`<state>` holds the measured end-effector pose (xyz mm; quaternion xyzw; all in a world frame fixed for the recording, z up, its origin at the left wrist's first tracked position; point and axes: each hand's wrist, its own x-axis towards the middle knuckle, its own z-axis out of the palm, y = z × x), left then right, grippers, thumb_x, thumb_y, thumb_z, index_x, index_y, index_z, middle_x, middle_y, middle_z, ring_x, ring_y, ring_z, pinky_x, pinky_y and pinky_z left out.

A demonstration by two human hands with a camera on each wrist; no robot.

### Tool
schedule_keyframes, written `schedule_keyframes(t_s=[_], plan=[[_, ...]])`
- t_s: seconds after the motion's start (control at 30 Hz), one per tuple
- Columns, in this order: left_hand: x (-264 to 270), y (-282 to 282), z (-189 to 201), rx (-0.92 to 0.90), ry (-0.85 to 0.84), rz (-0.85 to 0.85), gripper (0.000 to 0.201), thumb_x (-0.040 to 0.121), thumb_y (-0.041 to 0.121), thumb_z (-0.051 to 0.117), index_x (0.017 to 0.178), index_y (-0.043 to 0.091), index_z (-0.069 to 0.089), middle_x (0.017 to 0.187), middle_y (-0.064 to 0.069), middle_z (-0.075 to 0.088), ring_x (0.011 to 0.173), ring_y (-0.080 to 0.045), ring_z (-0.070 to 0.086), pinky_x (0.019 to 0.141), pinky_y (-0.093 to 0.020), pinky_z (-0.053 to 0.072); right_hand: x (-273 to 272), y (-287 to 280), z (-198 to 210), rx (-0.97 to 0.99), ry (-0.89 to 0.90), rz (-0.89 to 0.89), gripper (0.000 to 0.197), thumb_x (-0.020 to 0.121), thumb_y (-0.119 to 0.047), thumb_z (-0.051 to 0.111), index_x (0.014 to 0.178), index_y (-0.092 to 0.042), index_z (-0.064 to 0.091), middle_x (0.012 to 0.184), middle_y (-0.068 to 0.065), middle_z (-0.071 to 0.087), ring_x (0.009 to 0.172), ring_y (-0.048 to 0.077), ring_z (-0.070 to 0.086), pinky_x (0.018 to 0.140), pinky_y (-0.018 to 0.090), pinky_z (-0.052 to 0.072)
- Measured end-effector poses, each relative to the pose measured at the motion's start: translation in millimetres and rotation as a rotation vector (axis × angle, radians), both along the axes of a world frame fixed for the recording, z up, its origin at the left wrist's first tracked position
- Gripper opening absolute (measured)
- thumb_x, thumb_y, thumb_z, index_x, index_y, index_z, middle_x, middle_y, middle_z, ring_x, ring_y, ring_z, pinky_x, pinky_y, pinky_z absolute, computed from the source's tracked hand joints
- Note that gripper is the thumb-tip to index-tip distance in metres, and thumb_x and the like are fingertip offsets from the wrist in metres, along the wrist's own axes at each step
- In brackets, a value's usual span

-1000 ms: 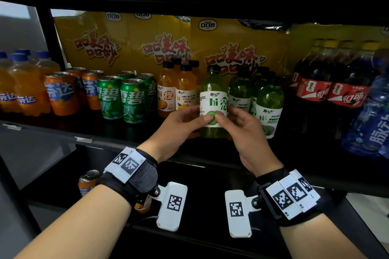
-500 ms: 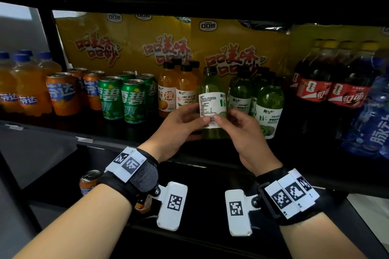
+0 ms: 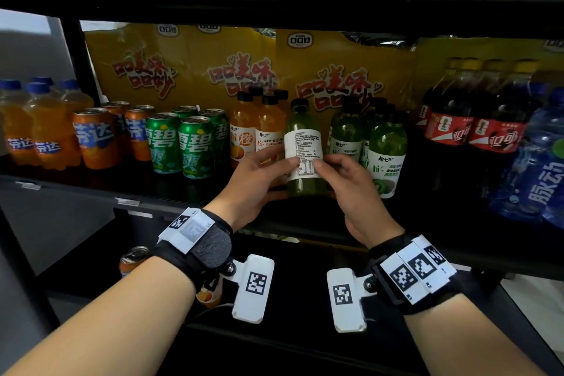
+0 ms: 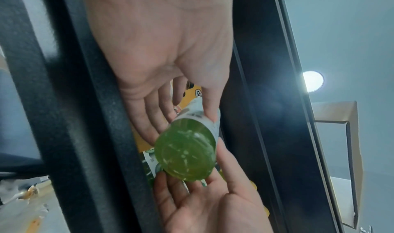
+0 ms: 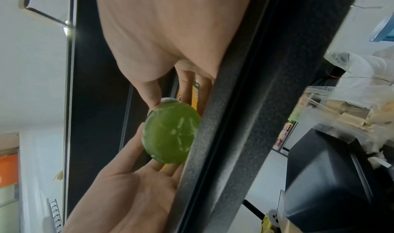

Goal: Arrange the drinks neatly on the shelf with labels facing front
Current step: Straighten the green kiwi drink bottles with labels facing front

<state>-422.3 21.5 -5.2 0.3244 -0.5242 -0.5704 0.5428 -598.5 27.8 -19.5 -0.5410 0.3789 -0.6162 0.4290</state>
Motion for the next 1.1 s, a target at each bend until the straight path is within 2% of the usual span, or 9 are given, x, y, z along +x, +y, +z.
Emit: schedule_keyframes(t_s=[0.1, 0.23, 0.4, 0.5, 0.67, 0.77, 0.87, 1.0, 1.1], plan=[[-0.3, 3.8, 5.4, 0.029, -0.004, -0.041, 0.046, 0.081, 0.029, 0.078, 0.124, 0.016, 0.07, 0.119, -0.007, 0.076, 0.111, -0.024, 0.073, 0.085, -0.037, 0.061, -1.8, 3.6, 5.5, 0.017, -0.018, 0.075, 0.031, 0.098, -0.021, 0.068, 0.127, -0.011, 0.068, 0.116, 0.007, 0.077, 0.108, 0.02, 0.074, 0.092, 0.034, 0.06], [6.6, 10.2, 17.0, 0.131, 0.031, -0.143, 0.046, 0.086, 0.024, 0.074, 0.13, 0.011, 0.067, 0.123, -0.013, 0.074, 0.11, -0.027, 0.073, 0.087, -0.041, 0.062, -3.5, 4.4, 13.6, -0.001, 0.096, 0.093, 0.017, 0.099, -0.023, 0.067, 0.115, -0.021, 0.069, 0.103, -0.006, 0.08, 0.096, 0.009, 0.076, 0.073, 0.023, 0.06], [6.9, 18.7, 37.0, 0.233, 0.034, -0.15, 0.045, 0.09, 0.029, 0.071, 0.13, 0.008, 0.064, 0.112, -0.016, 0.075, 0.094, -0.031, 0.076, 0.077, -0.045, 0.064, -5.9, 6.6, 32.6, 0.008, 0.293, -0.025, 0.024, 0.095, -0.05, 0.067, 0.1, -0.027, 0.071, 0.084, -0.014, 0.078, 0.075, 0.004, 0.073, 0.051, 0.024, 0.051], [6.4, 22.9, 42.7, 0.305, 0.052, -0.151, 0.042, 0.095, 0.028, 0.065, 0.13, 0.006, 0.061, 0.11, -0.018, 0.07, 0.086, -0.029, 0.076, 0.07, -0.041, 0.064, -5.5, 5.6, 39.6, 0.049, 0.338, -0.073, 0.037, 0.095, -0.059, 0.062, 0.097, -0.023, 0.069, 0.076, -0.007, 0.076, 0.058, 0.009, 0.069, 0.042, 0.024, 0.045], [-2.6, 28.5, 41.9, 0.447, 0.118, -0.106, 0.063, 0.08, 0.047, 0.075, 0.127, 0.006, 0.065, 0.094, -0.019, 0.074, 0.075, -0.029, 0.077, 0.048, -0.028, 0.06, -0.1, 8.1, 44.4, 0.152, 0.268, -0.031, 0.035, 0.102, -0.053, 0.053, 0.094, -0.026, 0.073, 0.066, 0.005, 0.072, 0.048, 0.014, 0.064, 0.04, 0.021, 0.043], [-7.8, 25.4, 39.6, 0.503, 0.145, -0.054, 0.083, 0.057, 0.053, 0.082, 0.122, 0.002, 0.066, 0.08, -0.017, 0.074, 0.068, -0.026, 0.076, 0.043, -0.025, 0.057, 1.4, 9.5, 46.1, 0.181, 0.254, 0.016, 0.039, 0.105, -0.049, 0.049, 0.099, -0.019, 0.073, 0.064, 0.005, 0.069, 0.049, 0.015, 0.065, 0.042, 0.021, 0.045], [-10.4, 25.2, 37.5, 0.512, 0.148, -0.048, 0.088, 0.054, 0.052, 0.084, 0.123, 0.001, 0.066, 0.08, -0.017, 0.073, 0.066, -0.026, 0.075, 0.042, -0.026, 0.057, -1.9, 13.8, 45.5, 0.195, 0.276, 0.026, 0.041, 0.107, -0.048, 0.046, 0.099, -0.016, 0.071, 0.067, 0.006, 0.072, 0.054, 0.017, 0.068, 0.045, 0.023, 0.049], [-10.7, 28.9, 34.3, 0.43, 0.061, -0.043, 0.067, 0.063, 0.05, 0.085, 0.113, 0.008, 0.069, 0.092, -0.014, 0.074, 0.069, -0.022, 0.075, 0.047, -0.027, 0.058, -6.6, 18.5, 43.1, 0.245, 0.301, 0.02, 0.039, 0.107, -0.05, 0.044, 0.117, -0.018, 0.064, 0.091, 0.011, 0.079, 0.066, 0.02, 0.073, 0.052, 0.027, 0.055], [-7.4, 31.9, 30.8, 0.264, -0.088, -0.092, 0.053, 0.071, 0.033, 0.085, 0.119, 0.02, 0.066, 0.108, -0.012, 0.077, 0.088, -0.026, 0.078, 0.066, -0.036, 0.063, -8.9, 21.9, 44.7, 0.238, 0.257, 0.017, 0.044, 0.099, -0.062, 0.052, 0.128, -0.03, 0.06, 0.115, -0.003, 0.073, 0.097, 0.017, 0.073, 0.073, 0.037, 0.063]])
